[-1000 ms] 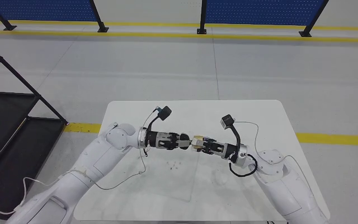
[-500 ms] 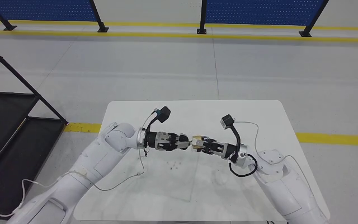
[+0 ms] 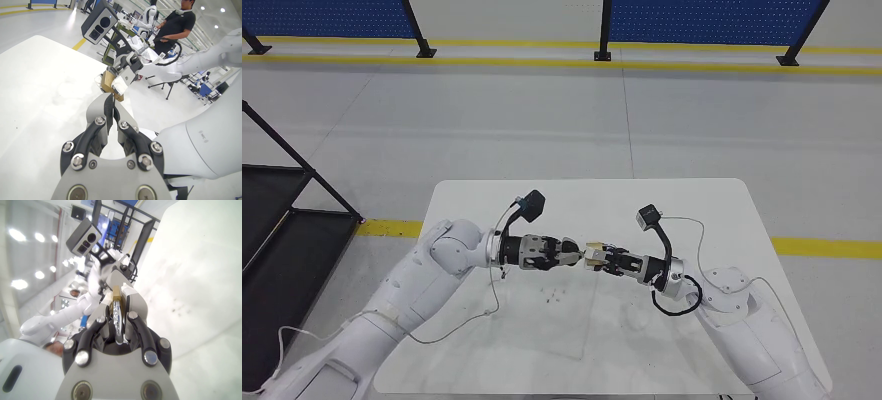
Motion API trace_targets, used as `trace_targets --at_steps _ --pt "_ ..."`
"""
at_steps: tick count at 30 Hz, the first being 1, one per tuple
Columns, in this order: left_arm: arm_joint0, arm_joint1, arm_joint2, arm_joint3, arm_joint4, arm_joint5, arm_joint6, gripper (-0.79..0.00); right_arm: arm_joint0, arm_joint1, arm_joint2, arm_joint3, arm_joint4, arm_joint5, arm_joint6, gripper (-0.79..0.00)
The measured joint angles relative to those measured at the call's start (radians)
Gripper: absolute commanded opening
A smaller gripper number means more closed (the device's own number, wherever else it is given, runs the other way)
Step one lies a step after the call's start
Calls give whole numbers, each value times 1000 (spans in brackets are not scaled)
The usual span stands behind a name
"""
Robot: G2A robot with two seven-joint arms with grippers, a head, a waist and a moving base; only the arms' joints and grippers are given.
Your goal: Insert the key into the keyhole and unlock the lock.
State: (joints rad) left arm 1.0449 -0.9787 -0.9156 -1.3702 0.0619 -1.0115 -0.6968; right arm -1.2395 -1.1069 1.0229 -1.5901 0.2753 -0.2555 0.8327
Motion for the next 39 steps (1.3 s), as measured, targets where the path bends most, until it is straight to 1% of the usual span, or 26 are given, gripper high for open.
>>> trace_targets --at_steps 8,15,39 --pt "25 -1 -32 -39 143 -1 102 -785 0 0 0 0 0 0 0 -785" --pt "62 -3 -67 -79 308 -1 217 -785 0 0 0 0 0 0 0 -785" --pt "144 -11 -134 -154 758 1 546 -785 0 0 0 0 0 0 0 -785"
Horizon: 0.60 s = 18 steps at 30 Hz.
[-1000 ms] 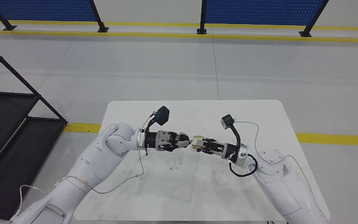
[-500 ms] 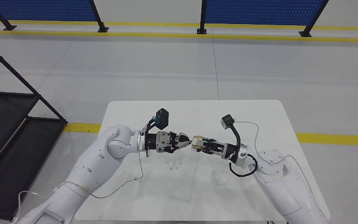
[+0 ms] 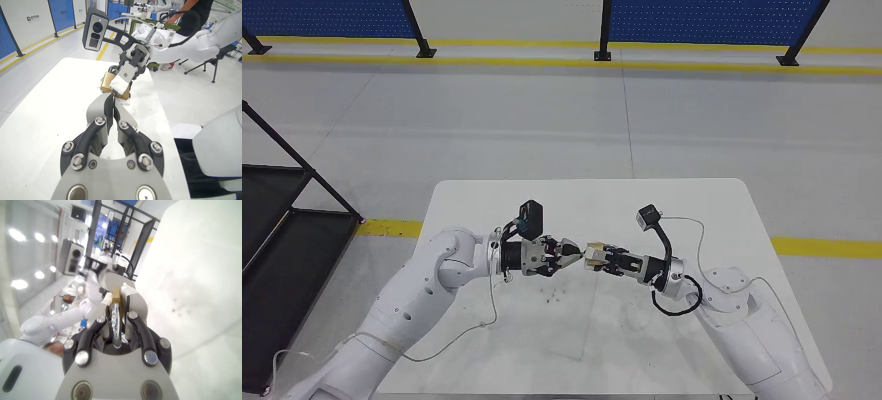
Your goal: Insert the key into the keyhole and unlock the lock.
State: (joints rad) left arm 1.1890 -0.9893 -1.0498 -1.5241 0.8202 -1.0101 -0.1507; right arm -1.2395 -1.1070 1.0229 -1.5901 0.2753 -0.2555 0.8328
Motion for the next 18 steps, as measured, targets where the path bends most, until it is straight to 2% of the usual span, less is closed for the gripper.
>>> trace_targets --at_steps 18 --pt "54 -6 -30 -58 271 58 195 -785 0 0 0 0 0 0 0 -785"
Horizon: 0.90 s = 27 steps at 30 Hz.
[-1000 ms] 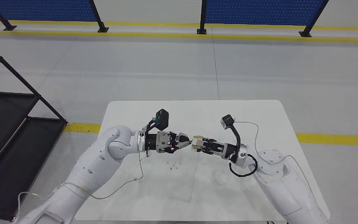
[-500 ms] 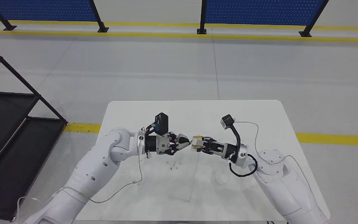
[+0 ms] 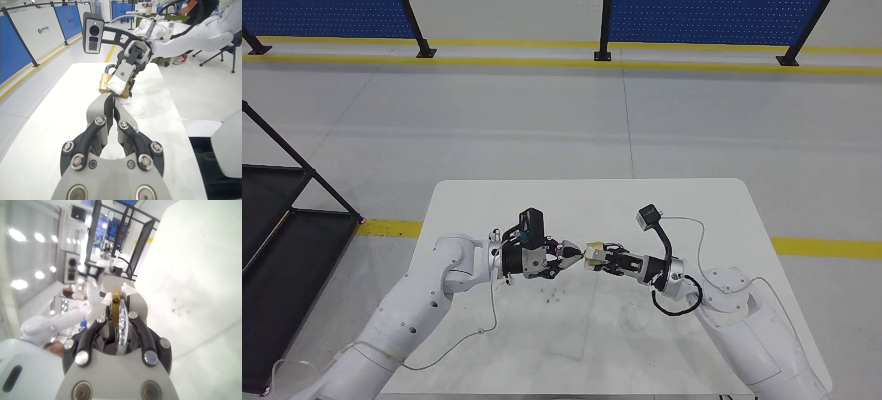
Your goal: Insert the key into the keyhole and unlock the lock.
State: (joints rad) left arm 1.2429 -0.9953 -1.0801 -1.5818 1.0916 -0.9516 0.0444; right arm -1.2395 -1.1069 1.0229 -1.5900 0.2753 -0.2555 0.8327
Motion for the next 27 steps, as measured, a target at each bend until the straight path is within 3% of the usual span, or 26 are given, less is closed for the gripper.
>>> trace_targets --at_steps 27 --pt "41 -2 -8 -55 211 83 119 -785 0 0 0 0 0 0 0 -785"
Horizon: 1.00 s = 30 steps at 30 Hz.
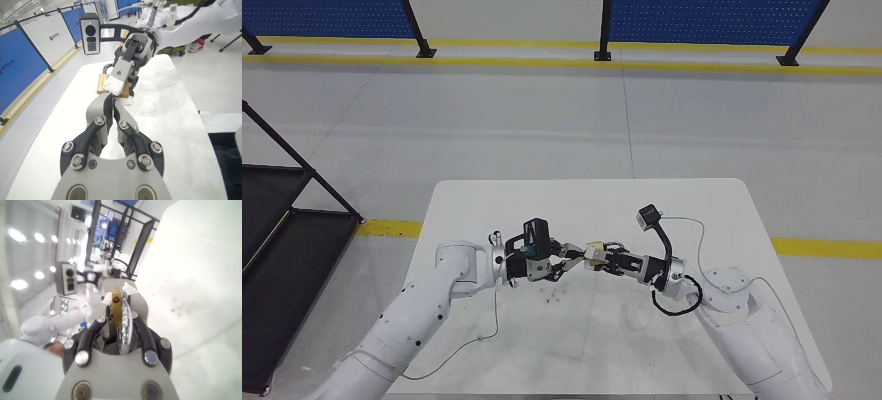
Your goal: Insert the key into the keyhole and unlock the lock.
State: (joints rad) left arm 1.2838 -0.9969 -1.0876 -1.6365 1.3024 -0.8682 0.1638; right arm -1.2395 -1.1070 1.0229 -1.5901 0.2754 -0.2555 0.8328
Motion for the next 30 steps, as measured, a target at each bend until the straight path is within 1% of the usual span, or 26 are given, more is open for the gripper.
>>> trace_targets --at_steps 14,23,25,27,30 --pt "17 2 -14 -9 21 13 24 -785 0 0 0 0 0 0 0 -785" --pt "19 2 -18 -5 17 3 36 -785 0 0 0 0 0 0 0 -785" --pt "21 2 -19 -4 14 5 36 -545 0 0 0 0 0 0 0 -785" --pt "21 2 -19 -4 12 5 34 0 0 0 0 0 0 0 0 -785" --pt "24 2 -25 -1 3 9 35 0 0 0 0 0 0 0 0 -785"
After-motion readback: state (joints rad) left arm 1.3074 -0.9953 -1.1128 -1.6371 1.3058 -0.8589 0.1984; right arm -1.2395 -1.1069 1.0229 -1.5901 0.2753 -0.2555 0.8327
